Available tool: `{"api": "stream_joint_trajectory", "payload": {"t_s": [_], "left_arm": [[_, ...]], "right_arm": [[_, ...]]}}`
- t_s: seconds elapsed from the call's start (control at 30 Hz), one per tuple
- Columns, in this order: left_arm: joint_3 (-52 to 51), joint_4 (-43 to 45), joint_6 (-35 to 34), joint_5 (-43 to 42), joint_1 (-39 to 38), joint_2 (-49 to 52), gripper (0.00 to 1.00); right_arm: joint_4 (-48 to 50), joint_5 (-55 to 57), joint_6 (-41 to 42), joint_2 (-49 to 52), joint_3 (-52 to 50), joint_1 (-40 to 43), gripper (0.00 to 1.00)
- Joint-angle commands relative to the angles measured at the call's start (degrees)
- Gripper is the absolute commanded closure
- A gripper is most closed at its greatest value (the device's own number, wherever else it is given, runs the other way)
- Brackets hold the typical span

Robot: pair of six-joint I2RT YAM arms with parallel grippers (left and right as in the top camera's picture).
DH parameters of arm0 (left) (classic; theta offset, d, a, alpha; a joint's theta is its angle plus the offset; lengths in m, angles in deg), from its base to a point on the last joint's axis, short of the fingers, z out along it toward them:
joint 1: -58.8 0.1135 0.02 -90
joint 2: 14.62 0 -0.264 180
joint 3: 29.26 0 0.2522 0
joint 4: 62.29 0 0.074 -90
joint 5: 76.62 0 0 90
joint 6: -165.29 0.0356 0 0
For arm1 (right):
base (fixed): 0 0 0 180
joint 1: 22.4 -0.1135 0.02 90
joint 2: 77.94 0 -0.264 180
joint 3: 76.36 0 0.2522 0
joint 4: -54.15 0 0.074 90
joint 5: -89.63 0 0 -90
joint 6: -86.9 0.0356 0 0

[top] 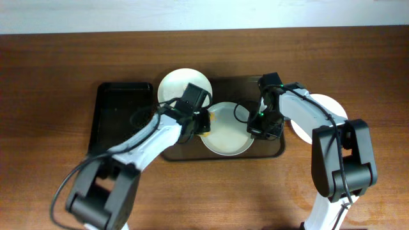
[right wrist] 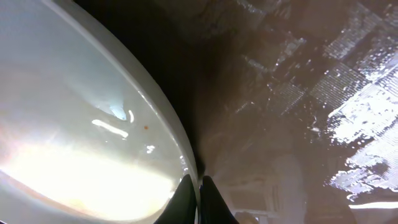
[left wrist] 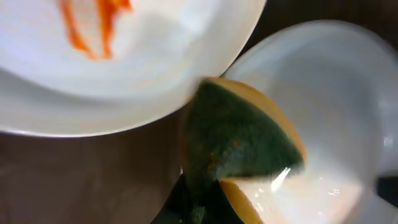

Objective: Clean dirty plates on tray and stack at the side
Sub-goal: 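Scrub the right plate with the sponge in the left gripper, then carry the right plate right and stack it on the first plate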

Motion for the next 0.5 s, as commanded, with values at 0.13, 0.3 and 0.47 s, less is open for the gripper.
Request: {"api": "stream_joint_trajectory", "payload": {"t_s": [0.13,0.3,0.47], "left_arm": [[1.1,-10.8,1.2,3.5,4.1,-14.8,1.00],[0.7,-16.1,1.2,3.5,8.0,-14.8,1.00],[0.7,-16.0,1.2,5.9,8.6,-14.8,1.00]], "right_arm": [[-0.7,7.9,-0.3,-0.8,0.0,0.1,0.96],[-1.1,14.1,-4.0,-9.9,2.4,0.1,0.96],[-2.1,23.8,-6.1,-21.2,2.6,0.0,0.96]]}}
